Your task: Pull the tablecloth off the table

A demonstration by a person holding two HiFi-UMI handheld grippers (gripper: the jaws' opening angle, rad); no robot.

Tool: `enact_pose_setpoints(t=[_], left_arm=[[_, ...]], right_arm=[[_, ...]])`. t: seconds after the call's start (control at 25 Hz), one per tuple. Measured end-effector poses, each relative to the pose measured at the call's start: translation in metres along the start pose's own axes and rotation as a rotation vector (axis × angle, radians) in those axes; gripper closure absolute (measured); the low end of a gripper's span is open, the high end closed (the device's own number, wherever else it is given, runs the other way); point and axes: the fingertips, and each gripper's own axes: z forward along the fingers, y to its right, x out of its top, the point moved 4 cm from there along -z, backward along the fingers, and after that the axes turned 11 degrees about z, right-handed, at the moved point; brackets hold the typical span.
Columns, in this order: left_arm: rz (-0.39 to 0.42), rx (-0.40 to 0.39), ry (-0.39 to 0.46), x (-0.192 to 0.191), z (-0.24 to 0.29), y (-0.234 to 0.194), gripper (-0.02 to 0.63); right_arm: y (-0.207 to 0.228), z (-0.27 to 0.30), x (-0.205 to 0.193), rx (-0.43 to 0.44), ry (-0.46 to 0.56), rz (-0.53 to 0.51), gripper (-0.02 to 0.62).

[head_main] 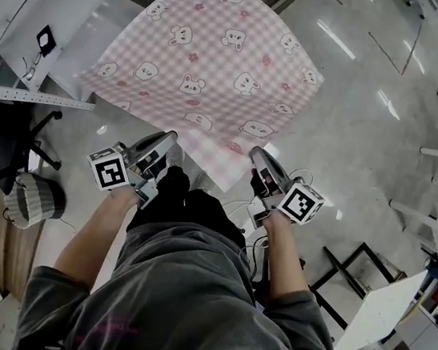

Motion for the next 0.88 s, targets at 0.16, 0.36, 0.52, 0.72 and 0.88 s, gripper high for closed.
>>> enact_pose_setpoints(t=[0.16,0.36,0.52,0.72,0.88], left_arm=[[0.008,-0.008,0.006,-0.002,-0.004,0.002,0.606],[0.041,-0.009,0.02,-0.013,-0.018,0.001,0.606],[0.052,-0.025,0.017,-0.013,-0.016,0.001,0.606],[0.047,-0.057,0.006,-0.002,-0.015,0.01,0.606],[0.045,-0.075,-0.006,0.008,-0.016,0.017,0.606]], right_arm=[[-0.004,-0.003,-0.005,-0.002,-0.003,0.002,0.591],[0.002,-0.003,-0.022,0.036,0.001,-0.007,0.591],[0.005,-0.005,-0.025,0.048,0.014,-0.007,0.591],[-0.006,-0.008,-0.023,0.042,0.027,-0.003,0.591],[-0.016,-0.012,-0.022,0.036,0.037,0.01,0.591]])
